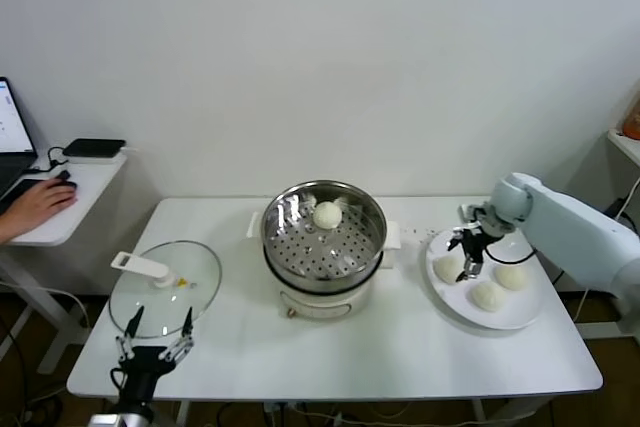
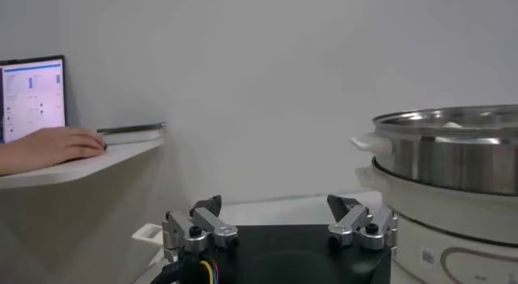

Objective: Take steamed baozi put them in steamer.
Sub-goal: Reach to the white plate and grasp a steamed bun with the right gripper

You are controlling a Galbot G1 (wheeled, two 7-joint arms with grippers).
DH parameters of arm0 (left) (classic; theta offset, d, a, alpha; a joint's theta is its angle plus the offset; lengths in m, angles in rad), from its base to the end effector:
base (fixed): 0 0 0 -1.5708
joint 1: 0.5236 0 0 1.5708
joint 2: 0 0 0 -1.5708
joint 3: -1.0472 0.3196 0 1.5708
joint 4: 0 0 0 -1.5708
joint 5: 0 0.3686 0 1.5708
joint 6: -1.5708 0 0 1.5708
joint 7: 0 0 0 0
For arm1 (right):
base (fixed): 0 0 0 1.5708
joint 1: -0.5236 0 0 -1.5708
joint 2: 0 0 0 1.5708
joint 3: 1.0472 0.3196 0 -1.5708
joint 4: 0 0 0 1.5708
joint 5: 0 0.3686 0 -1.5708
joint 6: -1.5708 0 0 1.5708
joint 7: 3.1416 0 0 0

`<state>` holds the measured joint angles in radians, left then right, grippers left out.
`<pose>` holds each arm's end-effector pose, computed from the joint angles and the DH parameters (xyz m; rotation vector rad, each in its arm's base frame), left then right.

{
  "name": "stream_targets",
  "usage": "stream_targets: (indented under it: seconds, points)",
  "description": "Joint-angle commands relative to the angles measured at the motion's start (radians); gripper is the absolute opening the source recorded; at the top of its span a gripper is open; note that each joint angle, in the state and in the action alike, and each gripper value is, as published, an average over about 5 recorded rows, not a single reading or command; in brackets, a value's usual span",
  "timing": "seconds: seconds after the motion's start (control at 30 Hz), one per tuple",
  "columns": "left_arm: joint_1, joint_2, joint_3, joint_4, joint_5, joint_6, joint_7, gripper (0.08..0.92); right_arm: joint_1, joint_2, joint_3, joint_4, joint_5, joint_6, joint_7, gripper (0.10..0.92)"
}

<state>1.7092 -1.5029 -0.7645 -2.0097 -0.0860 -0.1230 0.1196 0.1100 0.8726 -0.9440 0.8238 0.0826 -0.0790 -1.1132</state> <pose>0.1590 0.0905 -0.3232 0.0809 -3.0467 -0.1584 0.5694 -0.1604 -0.2195 1.2628 -1.4193 1.1857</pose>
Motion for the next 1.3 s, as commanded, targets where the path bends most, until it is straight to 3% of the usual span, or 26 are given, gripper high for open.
stream_targets:
  seconds: [0.03, 0.9, 1.3]
  points:
    - [-0.002, 0.002, 0.000, 0.005, -0.001, 0.000, 0.000, 0.823, -0.035, 0.036, 0.040, -0.058, -0.054, 0.023, 0.001, 0.823]
    - [-0.004, 0.002, 0.003, 0.019, -0.001, -0.003, 0.000, 0.823, -0.059, 0.078, 0.093, -0.133, -0.106, 0.054, -0.006, 0.821]
    - [-0.002, 0.001, 0.002, 0.019, -0.002, -0.004, -0.001, 0.823, -0.059, 0.079, 0.096, -0.127, -0.101, 0.052, -0.012, 0.737]
